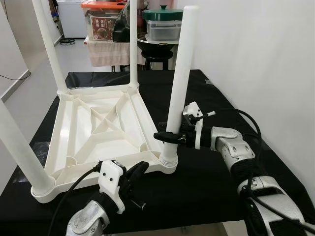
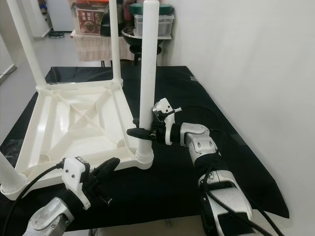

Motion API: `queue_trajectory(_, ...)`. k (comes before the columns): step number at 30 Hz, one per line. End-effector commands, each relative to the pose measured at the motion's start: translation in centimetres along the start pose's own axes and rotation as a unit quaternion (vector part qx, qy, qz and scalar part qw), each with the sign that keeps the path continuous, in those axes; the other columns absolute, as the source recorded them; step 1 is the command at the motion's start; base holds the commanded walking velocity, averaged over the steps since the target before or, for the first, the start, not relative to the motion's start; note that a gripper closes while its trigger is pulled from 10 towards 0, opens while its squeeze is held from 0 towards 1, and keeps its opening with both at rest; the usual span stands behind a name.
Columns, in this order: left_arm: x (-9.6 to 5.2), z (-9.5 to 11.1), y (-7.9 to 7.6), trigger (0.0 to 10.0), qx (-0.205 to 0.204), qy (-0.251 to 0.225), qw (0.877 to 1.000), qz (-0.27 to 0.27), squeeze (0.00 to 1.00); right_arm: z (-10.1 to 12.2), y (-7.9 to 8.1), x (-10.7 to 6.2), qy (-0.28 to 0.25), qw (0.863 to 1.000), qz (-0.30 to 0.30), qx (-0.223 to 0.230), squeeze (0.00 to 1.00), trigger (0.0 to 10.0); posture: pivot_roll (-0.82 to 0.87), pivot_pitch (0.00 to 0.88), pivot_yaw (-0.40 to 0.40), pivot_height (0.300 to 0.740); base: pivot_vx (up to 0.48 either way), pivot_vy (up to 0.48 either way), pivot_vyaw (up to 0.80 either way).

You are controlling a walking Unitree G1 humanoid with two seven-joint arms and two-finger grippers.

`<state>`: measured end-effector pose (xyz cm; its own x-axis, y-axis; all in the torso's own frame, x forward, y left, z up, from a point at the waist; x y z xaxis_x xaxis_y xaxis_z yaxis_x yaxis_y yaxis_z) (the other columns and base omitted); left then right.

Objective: Building children table

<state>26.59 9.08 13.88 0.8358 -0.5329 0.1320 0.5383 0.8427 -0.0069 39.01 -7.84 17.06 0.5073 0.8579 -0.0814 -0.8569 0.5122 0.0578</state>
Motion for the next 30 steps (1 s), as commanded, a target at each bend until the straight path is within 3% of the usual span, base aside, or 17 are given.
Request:
queue_trajectory(1,-0.2,-0.3,0.1,10.0,-0.003,0.008,1.000,-0.003,0.00,-1.6,-1.3,0.4,-0.016,0.986,-0.163,0.037,0.00,0.0,0.01,0.000,-0.081,0.740,0.000,0.000,0.00)
queue_trajectory(4,-0.2,-0.3,0.1,10.0,-0.003,0.008,1.000,-0.003,0.00,-1.6,-1.3,0.4,-0.016,0.986,-0.163,0.037,0.00,0.0,0.01,0.000,-0.081,0.740,0.000,0.000,0.00)
queue_trajectory(5,-0.2,-0.4,0.5,10.0,-0.005,0.011,1.000,-0.002,0.00,-3.9,0.4,0.1,-0.033,0.939,-0.334,0.076,0.00,0.0,-0.04,0.000,-0.034,0.740,0.000,0.000,0.00)
queue_trajectory(6,-0.2,-0.4,0.5,10.0,-0.005,0.011,1.000,-0.002,0.00,-3.9,0.4,0.1,-0.033,0.939,-0.334,0.076,0.00,0.0,-0.04,0.000,-0.034,0.740,0.000,0.000,0.00)
queue_trajectory(7,-0.2,-0.5,0.7,10.0,-0.006,0.012,1.000,-0.002,0.00,-3.1,1.3,0.6,-0.042,0.942,-0.329,0.046,0.00,0.0,-0.04,0.000,-0.034,0.740,0.000,0.000,0.00)
queue_trajectory(9,0.0,-0.5,0.7,10.0,-0.007,0.013,1.000,-0.006,0.00,-4.9,1.4,1.3,0.007,0.951,-0.306,0.046,0.00,0.0,-0.01,0.000,-0.059,0.740,0.000,0.000,0.00)
queue_trajectory(13,0.1,-0.5,1.0,10.0,-0.005,0.014,1.000,-0.003,0.00,-4.7,2.0,2.0,0.007,0.957,-0.288,0.037,0.00,0.0,-0.01,0.000,-0.059,0.740,0.000,0.000,0.00)
queue_trajectory(14,0.2,-0.4,1.1,10.0,-0.002,0.011,1.000,0.004,0.00,-4.6,2.2,1.9,0.007,0.955,-0.295,0.039,0.00,10.0,-0.01,0.000,-0.064,0.740,0.000,0.000,0.00)
queue_trajectory(19,0.3,-0.4,1.1,10.0,-0.002,0.010,1.000,0.007,0.00,-4.7,2.2,1.7,0.003,0.952,-0.299,0.064,0.00,10.0,-0.01,0.000,-0.065,0.740,0.000,0.000,0.00)
queue_trajectory(20,0.3,-0.4,1.1,10.0,-0.002,0.010,1.000,0.006,0.00,-4.3,2.6,1.7,-0.004,0.953,-0.292,0.078,1.00,10.0,0.00,0.000,-0.060,0.740,0.000,0.000,0.00)
queue_trajectory(21,0.4,-0.4,1.0,10.0,-0.003,0.010,1.000,0.005,0.00,-3.7,2.9,1.9,-0.016,0.955,-0.277,0.100,1.00,10.0,0.00,0.000,-0.057,0.740,0.000,0.000,0.00)
queue_trajectory(25,0.4,-0.4,1.0,10.0,-0.004,0.011,1.000,0.003,0.00,-2.0,3.7,2.4,-0.046,0.966,-0.228,0.115,1.00,10.0,0.00,0.000,-0.054,0.740,0.000,0.000,0.00)
queue_trajectory(27,0.4,-0.5,1.1,10.0,-0.005,0.011,1.000,0.002,0.00,-1.5,4.0,2.6,-0.048,0.972,-0.201,0.110,1.00,10.0,0.00,0.000,-0.054,0.740,0.000,0.000,0.00)
queue_trajectory(28,0.5,-0.5,1.1,10.0,-0.006,0.011,1.000,0.001,0.00,-0.8,4.5,2.8,-0.041,0.986,-0.146,0.074,1.00,10.0,0.00,0.000,-0.056,0.740,0.000,0.000,0.00)
queue_trajectory(29,0.5,-0.5,1.1,10.0,-0.007,0.012,1.000,0.001,0.00,-0.4,4.8,2.9,-0.030,0.994,-0.097,0.042,0.74,10.0,-0.01,0.000,-0.058,0.740,0.000,0.000,0.00)
queue_trajectory(30,0.6,-0.5,1.1,10.0,-0.008,0.012,1.000,0.000,0.00,0.0,4.9,2.7,-0.018,0.999,-0.049,0.007,0.00,10.0,0.00,0.000,-0.059,0.740,0.000,0.000,0.00)
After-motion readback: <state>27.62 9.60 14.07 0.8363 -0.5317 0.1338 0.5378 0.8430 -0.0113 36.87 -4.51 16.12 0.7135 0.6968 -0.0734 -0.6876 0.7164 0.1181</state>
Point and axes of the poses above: a point about 5 cm out from each wrist's last joint towards the gripper, its own x axis pointing out of the wrist towards the gripper, its own z axis along the axis of the wrist's last joint, y = z × x, the point moved 5 cm from there along x, pointing out of the wrist towards the gripper, and after that the axes turned 3 degrees about x, right-handed, at the moved point
